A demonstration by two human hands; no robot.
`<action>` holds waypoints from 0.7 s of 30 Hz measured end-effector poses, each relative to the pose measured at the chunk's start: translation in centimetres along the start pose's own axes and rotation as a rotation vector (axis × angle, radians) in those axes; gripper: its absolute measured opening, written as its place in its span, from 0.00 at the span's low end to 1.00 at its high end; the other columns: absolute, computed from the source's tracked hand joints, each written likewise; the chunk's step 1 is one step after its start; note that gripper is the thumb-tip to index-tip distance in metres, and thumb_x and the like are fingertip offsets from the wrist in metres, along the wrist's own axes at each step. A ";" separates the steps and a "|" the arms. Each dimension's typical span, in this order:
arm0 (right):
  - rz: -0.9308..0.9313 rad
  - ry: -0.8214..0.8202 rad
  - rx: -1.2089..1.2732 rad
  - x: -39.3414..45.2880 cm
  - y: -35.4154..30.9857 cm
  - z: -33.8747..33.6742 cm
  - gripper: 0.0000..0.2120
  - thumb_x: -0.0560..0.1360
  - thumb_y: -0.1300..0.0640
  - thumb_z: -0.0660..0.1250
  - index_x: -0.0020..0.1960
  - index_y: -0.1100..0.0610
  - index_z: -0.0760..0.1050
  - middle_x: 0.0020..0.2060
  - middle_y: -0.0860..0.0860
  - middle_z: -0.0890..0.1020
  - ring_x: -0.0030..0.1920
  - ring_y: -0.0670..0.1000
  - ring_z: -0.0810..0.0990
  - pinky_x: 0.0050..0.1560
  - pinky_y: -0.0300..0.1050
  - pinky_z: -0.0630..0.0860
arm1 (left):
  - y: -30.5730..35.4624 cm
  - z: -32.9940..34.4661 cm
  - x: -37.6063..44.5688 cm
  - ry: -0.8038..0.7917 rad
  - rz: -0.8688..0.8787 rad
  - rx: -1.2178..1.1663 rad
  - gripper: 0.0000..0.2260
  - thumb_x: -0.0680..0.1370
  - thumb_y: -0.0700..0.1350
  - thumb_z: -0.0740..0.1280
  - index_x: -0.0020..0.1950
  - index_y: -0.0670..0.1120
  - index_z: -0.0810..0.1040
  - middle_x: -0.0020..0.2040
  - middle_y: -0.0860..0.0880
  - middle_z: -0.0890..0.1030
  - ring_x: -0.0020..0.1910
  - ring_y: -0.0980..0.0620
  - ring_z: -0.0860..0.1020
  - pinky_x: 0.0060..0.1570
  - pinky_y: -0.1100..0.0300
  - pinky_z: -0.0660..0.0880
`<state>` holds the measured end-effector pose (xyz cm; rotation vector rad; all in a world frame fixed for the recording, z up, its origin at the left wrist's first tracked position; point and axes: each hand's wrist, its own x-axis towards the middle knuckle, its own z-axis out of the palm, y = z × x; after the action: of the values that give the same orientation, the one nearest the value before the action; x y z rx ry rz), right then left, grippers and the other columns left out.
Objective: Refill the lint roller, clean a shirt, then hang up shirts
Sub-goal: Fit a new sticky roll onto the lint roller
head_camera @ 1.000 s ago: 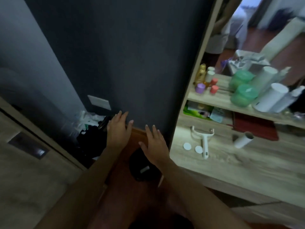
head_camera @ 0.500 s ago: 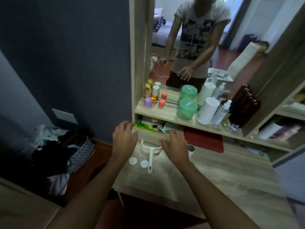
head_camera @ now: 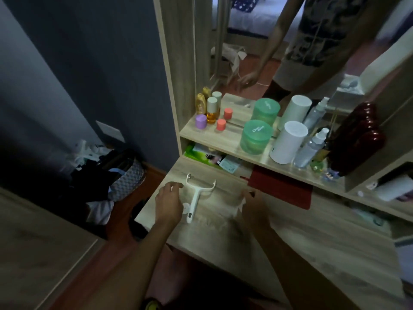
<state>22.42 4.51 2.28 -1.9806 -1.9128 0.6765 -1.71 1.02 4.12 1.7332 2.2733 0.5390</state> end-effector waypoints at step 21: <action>0.412 -0.371 1.196 2.0 -5.0 0.8 0.09 0.73 0.71 0.67 0.50 0.61 0.74 0.57 0.62 0.75 0.57 0.62 0.77 0.50 0.54 0.81 | -5.1 5.3 3.2 -0.080 -0.206 -0.321 0.14 0.77 0.41 0.66 0.63 0.46 0.77 0.59 0.42 0.77 0.55 0.43 0.77 0.56 0.53 0.74</action>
<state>17.74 6.77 3.96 -1.4239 -0.7537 1.8312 -4.97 3.68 -2.76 1.3288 2.1365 0.7295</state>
